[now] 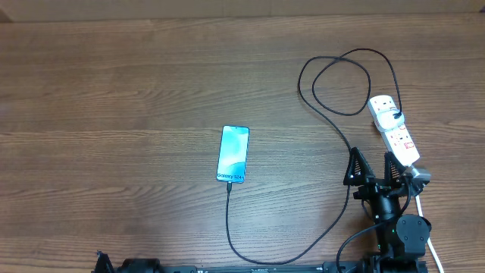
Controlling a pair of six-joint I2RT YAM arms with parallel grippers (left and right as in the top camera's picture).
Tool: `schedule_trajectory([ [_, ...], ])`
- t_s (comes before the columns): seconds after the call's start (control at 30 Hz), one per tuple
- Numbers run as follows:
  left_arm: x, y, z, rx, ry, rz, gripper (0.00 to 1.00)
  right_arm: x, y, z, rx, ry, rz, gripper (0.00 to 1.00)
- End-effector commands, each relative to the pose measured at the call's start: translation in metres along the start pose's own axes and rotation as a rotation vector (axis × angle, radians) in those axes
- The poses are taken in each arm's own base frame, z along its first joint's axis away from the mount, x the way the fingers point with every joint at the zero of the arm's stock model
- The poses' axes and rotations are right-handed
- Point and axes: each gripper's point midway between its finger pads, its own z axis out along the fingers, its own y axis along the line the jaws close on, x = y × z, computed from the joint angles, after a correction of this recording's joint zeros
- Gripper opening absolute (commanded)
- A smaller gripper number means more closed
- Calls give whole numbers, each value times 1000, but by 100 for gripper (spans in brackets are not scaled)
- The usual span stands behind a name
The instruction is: Plug charger to phone and switch on socket
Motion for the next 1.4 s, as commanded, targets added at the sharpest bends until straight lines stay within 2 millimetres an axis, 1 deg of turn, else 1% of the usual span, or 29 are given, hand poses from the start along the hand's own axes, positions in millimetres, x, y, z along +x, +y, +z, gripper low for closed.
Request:
schedule_trajectory([
  [0.0, -3, 3, -4, -13, -28, -26, 100, 3, 2, 0, -10, 4, 2, 100],
  [0.17, -3, 3, -4, -13, -28, -27, 99, 3, 1, 0, -10, 4, 2, 100],
  [0.27, -3, 3, -4, -13, -28, -26, 100, 2, -5, 0, 24, -8, -15, 100],
  [0.33, -3, 3, -4, -13, -28, -26, 100, 1, -7, 0, 39, -11, -93, 100],
  [0.37, -3, 3, -4, -13, -28, -27, 99, 1, -7, 0, 40, -9, -161, 100],
  [0.43, -3, 3, -4, -13, -28, -26, 100, 1, -7, 0, 40, -8, -216, 100],
  [0.93, -3, 3, -4, -13, -28, -26, 100, 5, 0, 0, 5, 3, -219, 100],
  [1.37, -3, 3, -4, -13, -28, -26, 100, 4, 0, 0, 6, 3, -219, 100],
])
